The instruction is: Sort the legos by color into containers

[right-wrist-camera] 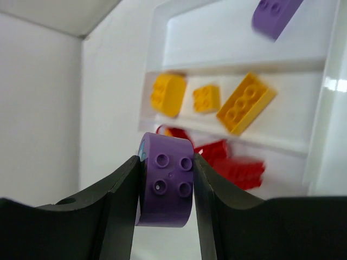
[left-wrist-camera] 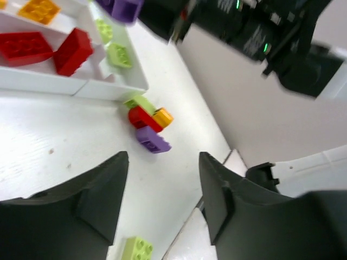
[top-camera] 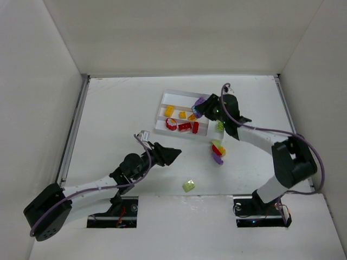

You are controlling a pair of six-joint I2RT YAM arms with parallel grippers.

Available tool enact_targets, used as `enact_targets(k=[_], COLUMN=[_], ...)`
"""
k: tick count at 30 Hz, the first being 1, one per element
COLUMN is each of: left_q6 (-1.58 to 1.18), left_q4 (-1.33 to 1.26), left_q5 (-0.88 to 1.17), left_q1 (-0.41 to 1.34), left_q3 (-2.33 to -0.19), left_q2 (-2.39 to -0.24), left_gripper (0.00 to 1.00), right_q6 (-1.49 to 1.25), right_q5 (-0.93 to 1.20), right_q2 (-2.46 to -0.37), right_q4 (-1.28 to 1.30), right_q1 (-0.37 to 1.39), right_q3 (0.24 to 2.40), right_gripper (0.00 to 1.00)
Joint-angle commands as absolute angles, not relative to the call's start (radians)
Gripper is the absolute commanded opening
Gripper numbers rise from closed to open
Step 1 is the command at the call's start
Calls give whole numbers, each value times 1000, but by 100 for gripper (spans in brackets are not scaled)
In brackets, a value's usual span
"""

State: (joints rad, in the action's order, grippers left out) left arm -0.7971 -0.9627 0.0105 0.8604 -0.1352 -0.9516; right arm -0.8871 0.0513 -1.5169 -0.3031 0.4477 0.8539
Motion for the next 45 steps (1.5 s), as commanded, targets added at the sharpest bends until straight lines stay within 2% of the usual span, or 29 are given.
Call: enact_targets(k=[1, 6, 10, 16, 23, 25, 27, 29, 32, 36, 41, 45], left_q6=[-743, -692, -657, -606, -560, -552, -546, -535, -517, -471, -431, -396], left_q4=[-761, -493, -355, -336, -402, -408, -416, -426, -431, -431, -419, -414], left_q5=[-116, -231, -311, -391, -365, -347, -339, -337, -330, -318, -311, -324], left_q1=[896, 979, 1082, 1237, 1309, 1320, 1335, 1344, 1363, 1403, 1436, 1427], left_q3=[-141, -184, -238, -285, -295, -296, -299, -304, -322, -354, -380, -402], left_q2=[-864, -798, -862, -977, -1038, -1042, -1045, -1058, -1092, -1129, -1163, -1248], left_gripper=[55, 62, 66, 71, 76, 77, 79, 79, 80, 79, 79, 77], right_q6=[-706, -646, -611, -586, -589, -597, -600, -600, -600, -620, -667, -690], right_q5=[-43, -113, -147, -181, -184, -175, -172, -172, -172, -169, -137, -110], right_q2=[-1659, -1874, -2015, -2121, -2200, -2203, -2180, -2145, -2039, -1797, -1551, -1441], right_q4=[-165, -35, 80, 156, 196, 209, 203, 186, 129, 7, -115, -176], right_q1=[424, 416, 419, 423, 423, 423, 423, 423, 423, 423, 416, 421], right_q3=[1081, 1349, 1550, 1713, 1836, 1851, 1830, 1790, 1679, 1400, 1070, 905], right_gripper=[35, 36, 36, 37, 50, 58, 66, 69, 67, 58, 58, 59])
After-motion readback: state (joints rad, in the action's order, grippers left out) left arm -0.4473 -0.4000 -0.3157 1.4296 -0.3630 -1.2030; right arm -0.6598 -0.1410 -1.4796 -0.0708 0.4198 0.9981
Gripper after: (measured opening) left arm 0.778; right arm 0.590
